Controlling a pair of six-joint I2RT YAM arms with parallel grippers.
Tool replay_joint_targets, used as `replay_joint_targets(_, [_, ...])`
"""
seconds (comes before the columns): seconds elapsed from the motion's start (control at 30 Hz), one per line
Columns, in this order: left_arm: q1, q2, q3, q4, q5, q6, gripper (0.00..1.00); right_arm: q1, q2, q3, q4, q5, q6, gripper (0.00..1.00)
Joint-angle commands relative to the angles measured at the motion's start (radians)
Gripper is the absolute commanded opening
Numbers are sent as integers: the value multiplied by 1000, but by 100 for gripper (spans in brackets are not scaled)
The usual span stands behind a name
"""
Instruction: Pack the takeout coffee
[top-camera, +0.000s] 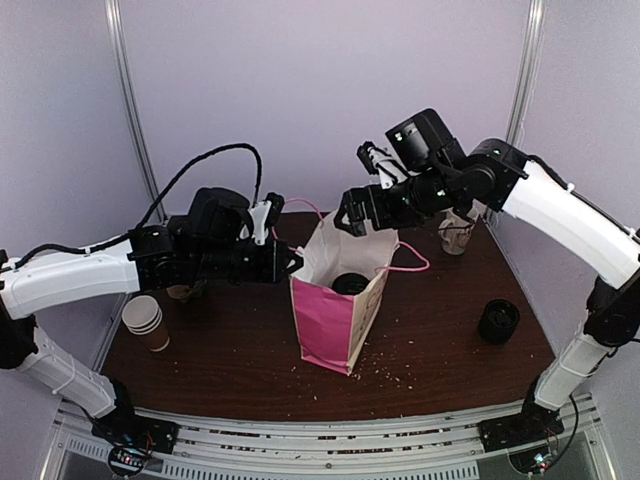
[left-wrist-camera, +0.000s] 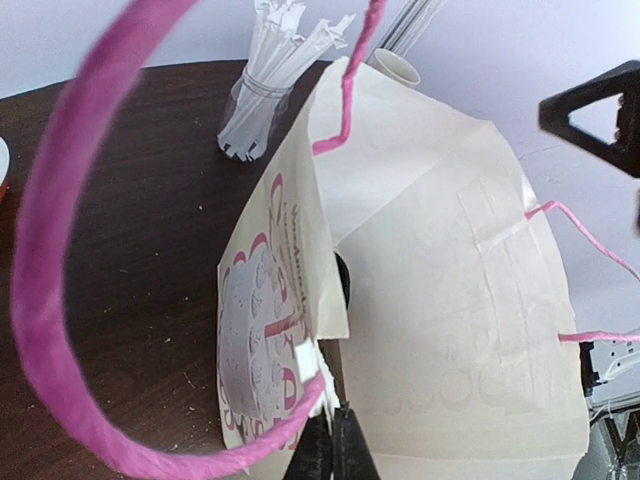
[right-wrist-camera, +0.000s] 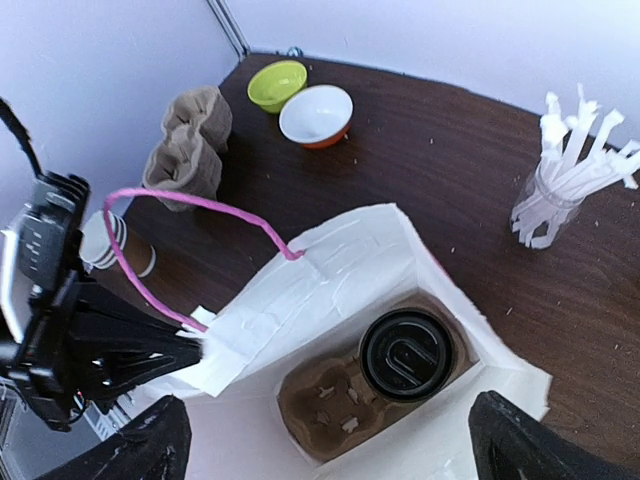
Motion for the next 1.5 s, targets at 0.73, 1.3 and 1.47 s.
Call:
replay_joint_targets(0.73, [2, -153, 37, -62, 179, 618, 0, -17, -511, -610, 476, 31, -91, 100])
replay_joint_targets(1.3, [-21, -153, -31, -54, 182, 695, 0, -11, -572, -771, 479, -222, -147, 94])
replay_joint_targets(1.47, [-47, -140, -28, -54, 177, 696, 0, 4, -550, -787, 447, -169, -128, 93])
